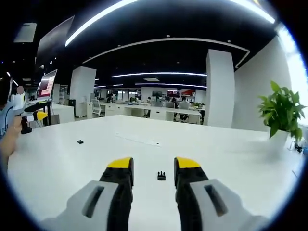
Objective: Snap the two parts of the plastic buckle together until the buckle closes and remains connected.
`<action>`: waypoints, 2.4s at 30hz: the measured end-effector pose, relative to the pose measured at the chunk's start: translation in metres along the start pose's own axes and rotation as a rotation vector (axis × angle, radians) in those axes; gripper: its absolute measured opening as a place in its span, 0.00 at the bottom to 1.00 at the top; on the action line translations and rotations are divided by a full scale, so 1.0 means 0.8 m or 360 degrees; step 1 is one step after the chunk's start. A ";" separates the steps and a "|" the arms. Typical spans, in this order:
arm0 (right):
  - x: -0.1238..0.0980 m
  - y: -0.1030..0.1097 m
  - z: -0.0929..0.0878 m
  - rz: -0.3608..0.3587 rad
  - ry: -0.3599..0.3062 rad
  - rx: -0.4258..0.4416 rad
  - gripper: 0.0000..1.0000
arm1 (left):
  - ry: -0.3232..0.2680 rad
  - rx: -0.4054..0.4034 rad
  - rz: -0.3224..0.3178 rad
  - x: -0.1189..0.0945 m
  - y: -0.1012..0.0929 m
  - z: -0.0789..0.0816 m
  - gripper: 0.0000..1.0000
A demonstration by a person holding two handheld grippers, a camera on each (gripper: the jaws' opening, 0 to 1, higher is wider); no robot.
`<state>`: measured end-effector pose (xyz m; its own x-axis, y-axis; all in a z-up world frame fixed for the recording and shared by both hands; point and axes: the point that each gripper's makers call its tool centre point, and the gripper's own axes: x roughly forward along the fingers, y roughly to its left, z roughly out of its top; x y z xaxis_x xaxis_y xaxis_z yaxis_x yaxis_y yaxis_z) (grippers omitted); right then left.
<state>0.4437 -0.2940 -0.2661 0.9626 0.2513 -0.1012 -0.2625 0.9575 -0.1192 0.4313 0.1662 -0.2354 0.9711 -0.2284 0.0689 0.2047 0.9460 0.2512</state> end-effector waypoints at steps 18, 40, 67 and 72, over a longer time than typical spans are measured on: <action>0.000 0.003 0.007 0.0031 -0.0017 0.0007 0.34 | 0.0025 -0.0004 -0.0007 0.004 0.001 -0.005 0.72; -0.009 -0.001 0.023 -0.0012 -0.0079 -0.0044 0.34 | 0.0036 0.0015 -0.0210 -0.001 -0.019 0.034 0.71; -0.005 0.003 0.001 0.0029 0.0021 -0.0059 0.34 | 0.0281 0.0249 -0.0675 0.060 -0.085 0.039 0.56; -0.003 0.002 -0.005 0.0029 0.0043 -0.0050 0.34 | 0.0387 0.0328 -0.0727 0.089 -0.083 0.027 0.56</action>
<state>0.4408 -0.2933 -0.2698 0.9556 0.2644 -0.1300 -0.2824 0.9478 -0.1478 0.4840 0.0825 -0.2266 0.7946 -0.5220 -0.3100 0.6070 0.6931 0.3888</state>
